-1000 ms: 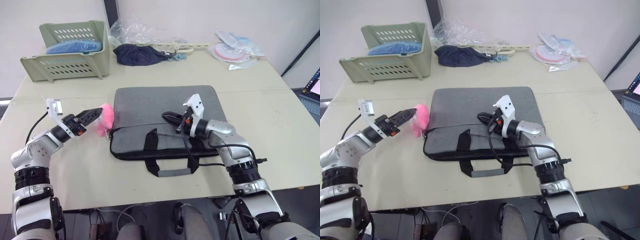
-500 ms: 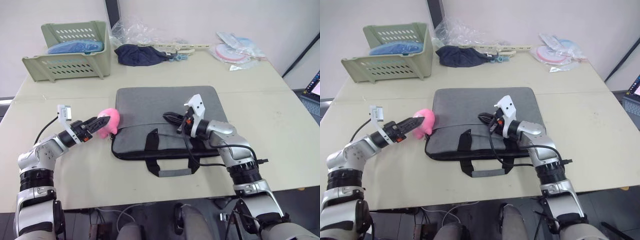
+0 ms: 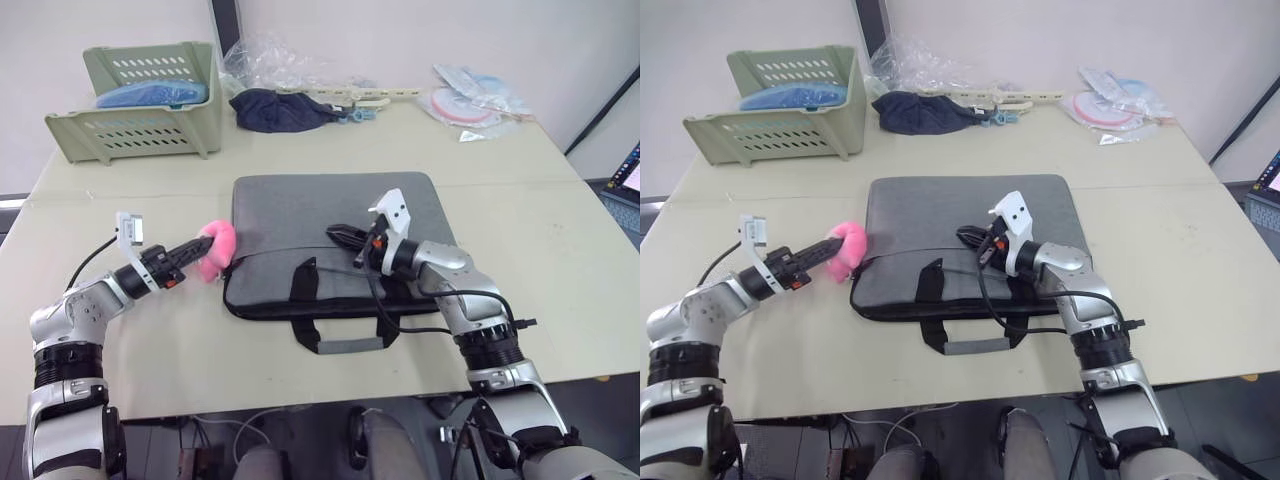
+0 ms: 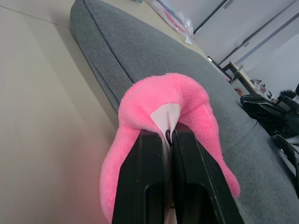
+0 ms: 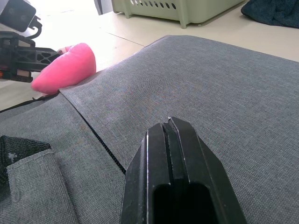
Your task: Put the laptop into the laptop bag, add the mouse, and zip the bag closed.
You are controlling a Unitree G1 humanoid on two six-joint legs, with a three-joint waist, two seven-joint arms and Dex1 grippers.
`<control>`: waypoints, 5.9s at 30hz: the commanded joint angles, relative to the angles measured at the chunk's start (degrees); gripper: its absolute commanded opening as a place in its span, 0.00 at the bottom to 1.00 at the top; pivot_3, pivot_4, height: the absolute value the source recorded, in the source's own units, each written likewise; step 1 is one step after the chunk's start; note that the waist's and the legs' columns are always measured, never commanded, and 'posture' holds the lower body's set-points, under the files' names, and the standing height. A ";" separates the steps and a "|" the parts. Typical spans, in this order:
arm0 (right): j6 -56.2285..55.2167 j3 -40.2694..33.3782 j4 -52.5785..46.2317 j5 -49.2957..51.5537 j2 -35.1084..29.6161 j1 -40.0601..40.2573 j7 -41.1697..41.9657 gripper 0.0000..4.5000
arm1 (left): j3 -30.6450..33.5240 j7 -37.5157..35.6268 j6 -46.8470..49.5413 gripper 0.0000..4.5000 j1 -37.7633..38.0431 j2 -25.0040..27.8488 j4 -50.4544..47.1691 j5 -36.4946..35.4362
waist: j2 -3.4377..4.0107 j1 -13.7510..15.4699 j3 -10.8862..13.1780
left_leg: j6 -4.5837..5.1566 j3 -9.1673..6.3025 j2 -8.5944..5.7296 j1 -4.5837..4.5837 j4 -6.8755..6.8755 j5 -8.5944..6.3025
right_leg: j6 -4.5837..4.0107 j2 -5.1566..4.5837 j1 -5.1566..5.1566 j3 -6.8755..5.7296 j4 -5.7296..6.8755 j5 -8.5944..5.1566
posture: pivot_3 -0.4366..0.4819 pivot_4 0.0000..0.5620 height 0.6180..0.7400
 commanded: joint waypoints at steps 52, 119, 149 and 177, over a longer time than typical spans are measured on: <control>1.87 3.03 5.97 -3.82 1.33 3.99 -0.56 0.00 | 2.45 -0.99 20.79 0.01 27.22 11.50 -39.19 -16.89 | 0.39 -0.07 0.20 | -0.15 -0.22 0.12 -0.01 -0.15 -0.08 | -0.14 0.10 0.28 0.06 -0.16 -0.13 | 0.48 0.27 1.00; 1.43 2.21 6.37 -4.71 1.74 3.29 -1.35 0.00 | -26.36 1.18 17.98 0.01 6.23 -5.07 -44.82 -14.67 | 0.52 1.29 0.04 | -0.13 -0.25 0.11 -0.01 -0.05 -0.07 | -0.14 0.11 0.40 0.19 -0.32 -0.13 | 0.48 0.27 1.00; 0.78 2.68 7.94 -4.78 2.25 2.50 -0.60 0.00 | -0.02 3.93 22.00 0.95 15.72 14.81 -51.72 -20.82 | 0.65 1.24 0.10 | -0.17 -0.59 0.21 0.01 -0.06 -0.06 | -0.15 0.14 0.37 0.22 -0.31 -0.14 | 0.48 0.27 1.00; 1.08 2.53 6.73 -4.84 2.29 3.44 -0.96 0.00 | -7.80 7.42 16.94 0.95 28.26 7.98 -52.25 -17.68 | 0.68 1.16 0.08 | -0.32 -0.54 0.28 0.02 -0.17 -0.08 | -0.25 0.23 0.28 0.22 -0.29 -0.19 | 0.48 0.27 1.00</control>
